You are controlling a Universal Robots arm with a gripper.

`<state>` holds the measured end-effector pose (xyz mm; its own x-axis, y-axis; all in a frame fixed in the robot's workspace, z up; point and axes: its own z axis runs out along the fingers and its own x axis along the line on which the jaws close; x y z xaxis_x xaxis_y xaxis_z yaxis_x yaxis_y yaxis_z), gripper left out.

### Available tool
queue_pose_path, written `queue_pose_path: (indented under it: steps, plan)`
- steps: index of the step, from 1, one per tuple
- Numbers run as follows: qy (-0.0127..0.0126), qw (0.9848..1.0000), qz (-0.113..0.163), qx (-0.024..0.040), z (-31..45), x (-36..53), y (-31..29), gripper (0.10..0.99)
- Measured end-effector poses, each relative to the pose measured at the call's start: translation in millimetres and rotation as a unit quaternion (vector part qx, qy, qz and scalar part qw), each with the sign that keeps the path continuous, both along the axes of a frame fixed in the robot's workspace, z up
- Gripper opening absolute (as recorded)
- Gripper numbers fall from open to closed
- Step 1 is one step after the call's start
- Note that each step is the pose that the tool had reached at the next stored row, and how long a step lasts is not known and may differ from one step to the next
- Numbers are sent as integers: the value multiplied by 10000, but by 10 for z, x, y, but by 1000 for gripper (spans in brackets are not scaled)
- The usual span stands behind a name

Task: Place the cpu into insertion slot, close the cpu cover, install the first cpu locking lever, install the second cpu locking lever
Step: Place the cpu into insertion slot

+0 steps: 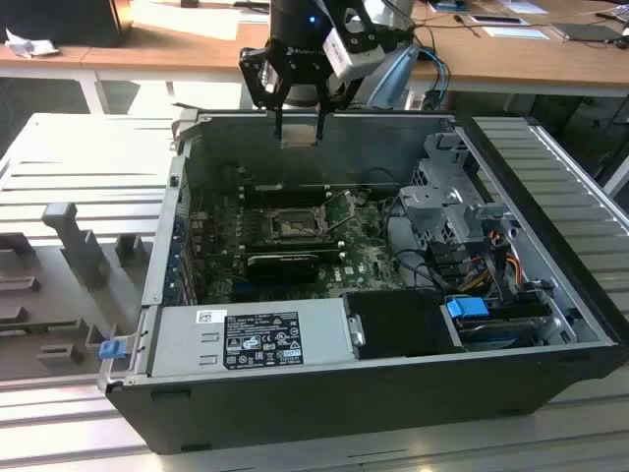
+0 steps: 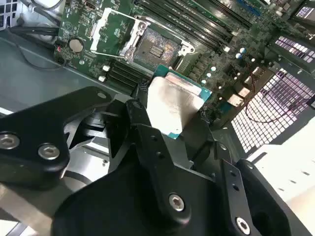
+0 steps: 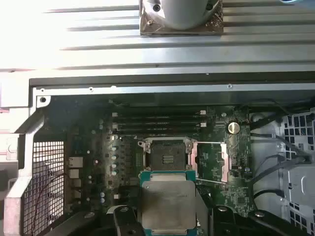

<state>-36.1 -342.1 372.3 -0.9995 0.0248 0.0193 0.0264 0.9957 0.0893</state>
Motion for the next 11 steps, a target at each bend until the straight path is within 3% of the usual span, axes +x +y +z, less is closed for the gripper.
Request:
queue_pose_path:
  steps: [1, 3, 6, 7, 11]
  plan:
    - [0, 10000, -39, 0, 0, 0, 0, 529]
    - [1, 9987, -515, -6, -8, 0, 0, 529]
    - [3, 9982, -598, -13, -33, 0, 0, 529]
    - [3, 9972, -752, -16, -36, 0, 0, 529]
    - [4, 9893, -1458, -15, -42, 0, 0, 529]
